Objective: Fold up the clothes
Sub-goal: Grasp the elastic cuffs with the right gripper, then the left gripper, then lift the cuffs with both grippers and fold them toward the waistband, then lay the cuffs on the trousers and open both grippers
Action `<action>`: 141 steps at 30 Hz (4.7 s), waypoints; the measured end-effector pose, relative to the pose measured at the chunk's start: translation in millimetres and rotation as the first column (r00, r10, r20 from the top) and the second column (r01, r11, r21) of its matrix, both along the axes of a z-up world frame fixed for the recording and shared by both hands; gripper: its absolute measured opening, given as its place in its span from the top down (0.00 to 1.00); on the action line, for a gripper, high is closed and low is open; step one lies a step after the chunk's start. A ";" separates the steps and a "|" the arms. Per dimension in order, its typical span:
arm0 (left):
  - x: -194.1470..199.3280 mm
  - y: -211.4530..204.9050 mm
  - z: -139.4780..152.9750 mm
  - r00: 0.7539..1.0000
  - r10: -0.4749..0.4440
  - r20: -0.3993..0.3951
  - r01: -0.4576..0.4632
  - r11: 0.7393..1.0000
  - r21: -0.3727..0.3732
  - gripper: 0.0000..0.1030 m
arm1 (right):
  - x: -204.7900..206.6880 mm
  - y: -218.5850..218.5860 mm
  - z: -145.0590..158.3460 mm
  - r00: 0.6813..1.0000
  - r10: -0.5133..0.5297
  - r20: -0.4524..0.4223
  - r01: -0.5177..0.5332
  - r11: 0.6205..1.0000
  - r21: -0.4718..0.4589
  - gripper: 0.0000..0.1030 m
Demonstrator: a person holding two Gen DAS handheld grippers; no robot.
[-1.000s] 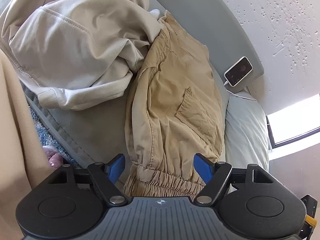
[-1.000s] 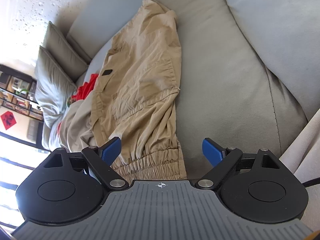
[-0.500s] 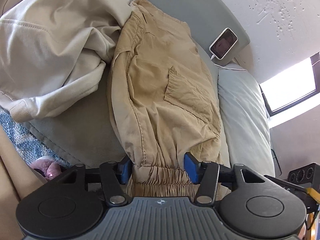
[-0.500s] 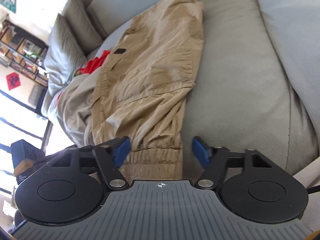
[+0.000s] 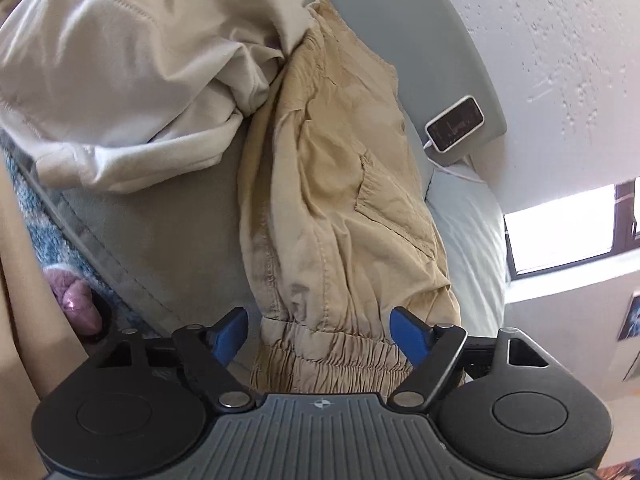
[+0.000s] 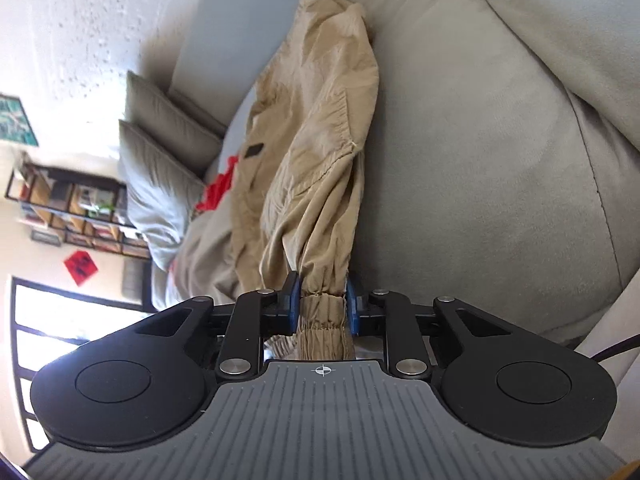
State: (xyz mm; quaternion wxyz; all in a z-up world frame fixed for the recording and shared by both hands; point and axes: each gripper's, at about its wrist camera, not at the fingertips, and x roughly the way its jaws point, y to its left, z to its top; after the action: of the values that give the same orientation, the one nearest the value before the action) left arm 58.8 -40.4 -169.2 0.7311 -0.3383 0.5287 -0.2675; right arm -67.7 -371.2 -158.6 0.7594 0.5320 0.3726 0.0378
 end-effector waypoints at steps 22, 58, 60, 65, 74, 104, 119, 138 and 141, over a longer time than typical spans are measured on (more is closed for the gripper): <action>-1.6 -2.1 -50.7 0.976 0.011 -0.218 -0.102 0.905 -0.413 0.17 | 0.9 -9.4 11.1 0.996 -0.084 -0.015 0.085 0.960 0.266 0.78; 16.8 1.9 -18.7 0.980 -0.053 -0.189 0.045 0.998 -0.047 0.77 | 0.7 -14.3 -3.6 0.992 -0.015 -0.127 0.008 0.998 -0.056 0.37; 14.7 9.1 -20.2 0.975 -0.054 -0.217 0.033 0.995 -0.097 0.77 | -3.5 -12.8 -10.7 0.994 0.023 -0.111 -0.029 0.998 -0.052 0.24; 25.8 0.0 -19.8 0.949 -0.062 -0.309 -0.023 0.964 -0.264 0.78 | -3.9 -6.0 -28.5 0.994 0.100 -0.039 -0.101 0.995 -0.017 0.24; 19.1 4.4 -7.8 0.937 -0.040 -0.348 -0.096 0.926 -0.364 0.79 | -0.1 6.4 -56.8 0.994 -0.041 0.101 0.008 0.951 0.309 0.48; -30.1 1.2 70.4 0.985 -0.158 -0.063 0.146 0.975 -0.165 0.79 | -54.1 13.5 62.2 0.993 0.021 -0.118 -0.025 0.999 -0.029 0.73; 52.1 -32.7 88.9 0.997 -0.079 0.012 0.079 0.992 -0.102 0.74 | 32.5 -15.7 72.5 0.990 -0.078 -0.114 0.081 0.997 0.021 0.70; 14.4 -29.5 82.3 0.885 -0.142 0.443 -0.004 0.950 0.313 0.33 | 32.5 -26.0 71.7 0.996 -0.081 -0.025 0.062 0.894 -0.443 0.16; 8.8 -35.7 83.4 0.901 -0.158 0.404 0.007 0.936 0.351 0.35 | 23.7 -20.8 69.2 0.996 -0.085 -0.019 0.068 0.888 -0.455 0.16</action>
State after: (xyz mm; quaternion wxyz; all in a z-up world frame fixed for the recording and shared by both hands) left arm 67.5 -76.1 -85.7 0.8639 -0.1171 0.4086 -0.2703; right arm -44.0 -392.0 -89.4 0.8562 0.3550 0.3643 -0.0903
